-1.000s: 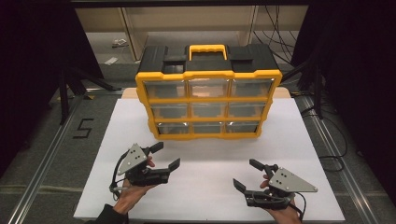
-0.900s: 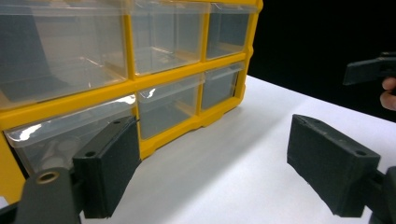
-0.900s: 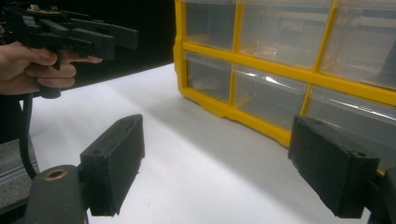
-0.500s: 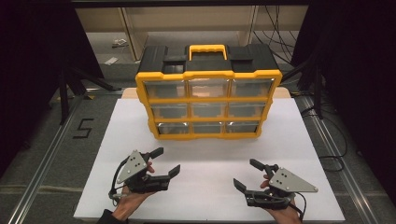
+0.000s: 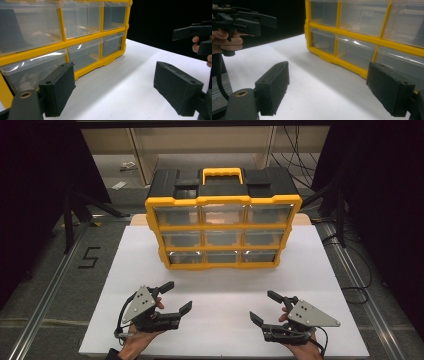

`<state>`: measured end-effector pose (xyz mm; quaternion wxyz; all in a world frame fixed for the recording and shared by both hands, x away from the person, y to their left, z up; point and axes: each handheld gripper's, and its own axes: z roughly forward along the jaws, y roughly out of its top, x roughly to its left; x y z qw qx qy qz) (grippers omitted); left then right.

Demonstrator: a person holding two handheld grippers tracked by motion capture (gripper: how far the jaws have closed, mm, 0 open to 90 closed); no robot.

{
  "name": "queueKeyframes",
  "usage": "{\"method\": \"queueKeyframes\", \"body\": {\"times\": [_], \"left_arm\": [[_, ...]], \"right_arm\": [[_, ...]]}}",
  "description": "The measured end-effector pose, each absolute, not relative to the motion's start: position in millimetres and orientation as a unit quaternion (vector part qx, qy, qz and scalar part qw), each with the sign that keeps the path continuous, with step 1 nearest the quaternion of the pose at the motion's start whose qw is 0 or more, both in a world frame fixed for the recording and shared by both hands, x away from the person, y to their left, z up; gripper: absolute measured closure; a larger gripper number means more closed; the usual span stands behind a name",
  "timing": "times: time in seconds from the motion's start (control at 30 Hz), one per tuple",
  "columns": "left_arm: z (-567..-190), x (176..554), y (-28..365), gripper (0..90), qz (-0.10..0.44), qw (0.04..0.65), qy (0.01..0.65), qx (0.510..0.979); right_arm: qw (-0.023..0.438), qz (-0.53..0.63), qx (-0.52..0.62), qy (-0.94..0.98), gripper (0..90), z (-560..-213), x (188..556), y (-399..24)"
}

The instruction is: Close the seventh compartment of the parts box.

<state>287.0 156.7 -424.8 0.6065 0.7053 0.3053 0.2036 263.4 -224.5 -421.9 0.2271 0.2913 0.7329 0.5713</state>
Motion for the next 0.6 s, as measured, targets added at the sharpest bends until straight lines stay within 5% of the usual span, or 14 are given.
{"method": "queueKeyframes", "body": {"times": [0.6], "left_arm": [[-427.3, 287.8, 156.7, 16.7, 0.202, 0.606, 0.307, 0.706]], "right_arm": [[0.227, 0.571, 0.291, 0.733, 19.4, -422.0, 263.5, -224.5]]}}
